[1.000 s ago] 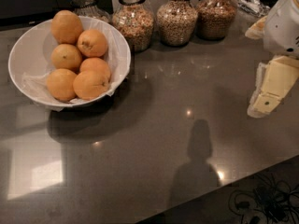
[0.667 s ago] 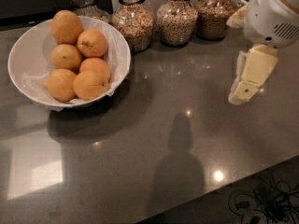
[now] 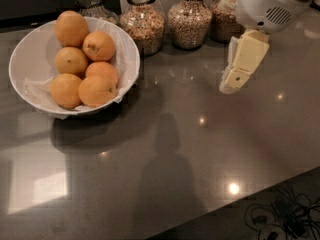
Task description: Pick orange from white bowl
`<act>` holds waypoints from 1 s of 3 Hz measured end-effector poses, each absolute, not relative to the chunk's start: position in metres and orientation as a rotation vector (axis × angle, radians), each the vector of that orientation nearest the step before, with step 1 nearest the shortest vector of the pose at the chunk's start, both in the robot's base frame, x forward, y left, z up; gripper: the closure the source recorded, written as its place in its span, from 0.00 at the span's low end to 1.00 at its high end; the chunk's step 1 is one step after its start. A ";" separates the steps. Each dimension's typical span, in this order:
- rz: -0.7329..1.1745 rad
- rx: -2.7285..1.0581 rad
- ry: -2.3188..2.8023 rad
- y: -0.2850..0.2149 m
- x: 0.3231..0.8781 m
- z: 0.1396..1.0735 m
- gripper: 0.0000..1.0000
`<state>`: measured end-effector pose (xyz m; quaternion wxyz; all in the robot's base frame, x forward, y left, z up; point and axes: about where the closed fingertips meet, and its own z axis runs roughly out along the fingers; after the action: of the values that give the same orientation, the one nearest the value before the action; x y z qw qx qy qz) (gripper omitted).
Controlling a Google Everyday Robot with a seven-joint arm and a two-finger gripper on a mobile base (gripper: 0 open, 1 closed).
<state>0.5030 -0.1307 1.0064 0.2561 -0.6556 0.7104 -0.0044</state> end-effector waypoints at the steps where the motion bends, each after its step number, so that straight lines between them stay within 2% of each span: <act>1: 0.003 -1.769 1.904 -0.124 0.505 1.007 0.00; 3: 0.176 -1.705 1.675 -0.051 0.558 1.017 0.00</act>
Offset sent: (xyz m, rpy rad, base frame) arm 0.0632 0.0796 0.0077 0.3216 -0.1087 0.1051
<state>0.5585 -0.0512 1.0169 0.3639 -0.6627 0.6510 0.0683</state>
